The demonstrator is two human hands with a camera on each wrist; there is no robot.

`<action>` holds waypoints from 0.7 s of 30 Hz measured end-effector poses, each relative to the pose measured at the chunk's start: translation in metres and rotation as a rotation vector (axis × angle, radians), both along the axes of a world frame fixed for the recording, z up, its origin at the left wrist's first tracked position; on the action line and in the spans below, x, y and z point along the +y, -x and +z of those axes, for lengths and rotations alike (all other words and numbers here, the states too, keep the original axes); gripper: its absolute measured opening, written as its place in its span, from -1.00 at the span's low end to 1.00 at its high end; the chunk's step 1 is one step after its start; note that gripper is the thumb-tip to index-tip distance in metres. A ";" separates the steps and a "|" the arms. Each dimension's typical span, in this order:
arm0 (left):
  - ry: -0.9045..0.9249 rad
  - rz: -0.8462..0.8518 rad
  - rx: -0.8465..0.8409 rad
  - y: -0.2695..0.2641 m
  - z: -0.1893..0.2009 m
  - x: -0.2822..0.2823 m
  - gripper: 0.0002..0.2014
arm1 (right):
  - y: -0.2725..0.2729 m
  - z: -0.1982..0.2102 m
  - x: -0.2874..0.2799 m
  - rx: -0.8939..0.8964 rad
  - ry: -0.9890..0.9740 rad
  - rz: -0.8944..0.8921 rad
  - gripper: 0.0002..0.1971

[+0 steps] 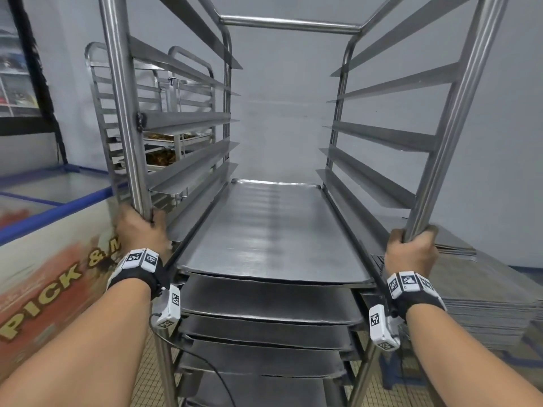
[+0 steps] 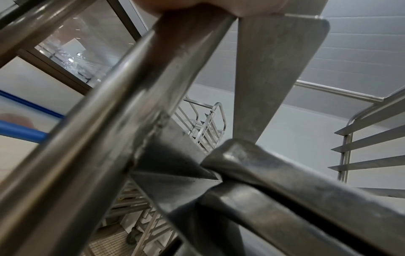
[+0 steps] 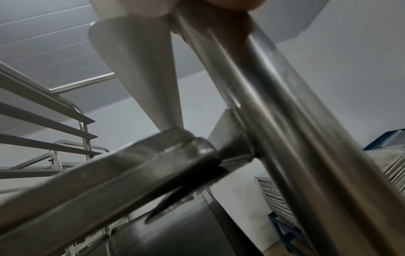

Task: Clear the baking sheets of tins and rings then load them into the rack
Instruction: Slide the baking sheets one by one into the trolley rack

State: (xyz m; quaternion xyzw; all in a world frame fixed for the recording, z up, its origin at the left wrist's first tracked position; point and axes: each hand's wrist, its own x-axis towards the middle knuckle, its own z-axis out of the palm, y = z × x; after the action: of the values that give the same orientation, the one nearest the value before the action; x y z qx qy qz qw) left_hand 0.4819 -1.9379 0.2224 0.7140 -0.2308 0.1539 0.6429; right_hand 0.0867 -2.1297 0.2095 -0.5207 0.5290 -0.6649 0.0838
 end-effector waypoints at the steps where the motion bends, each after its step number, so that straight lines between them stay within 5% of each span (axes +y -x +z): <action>1: -0.012 0.011 0.008 -0.002 0.000 -0.010 -0.69 | -0.001 0.000 -0.010 0.001 -0.008 -0.001 -0.78; 21: -0.037 0.090 -0.057 -0.076 -0.009 -0.189 -0.76 | -0.072 0.000 -0.199 0.060 -0.085 -0.012 -0.79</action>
State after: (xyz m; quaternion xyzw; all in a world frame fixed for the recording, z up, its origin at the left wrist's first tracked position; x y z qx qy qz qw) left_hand 0.5579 -2.1265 0.2132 0.7307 -0.2193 0.1988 0.6152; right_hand 0.1584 -2.3283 0.2094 -0.5330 0.5622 -0.6265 0.0859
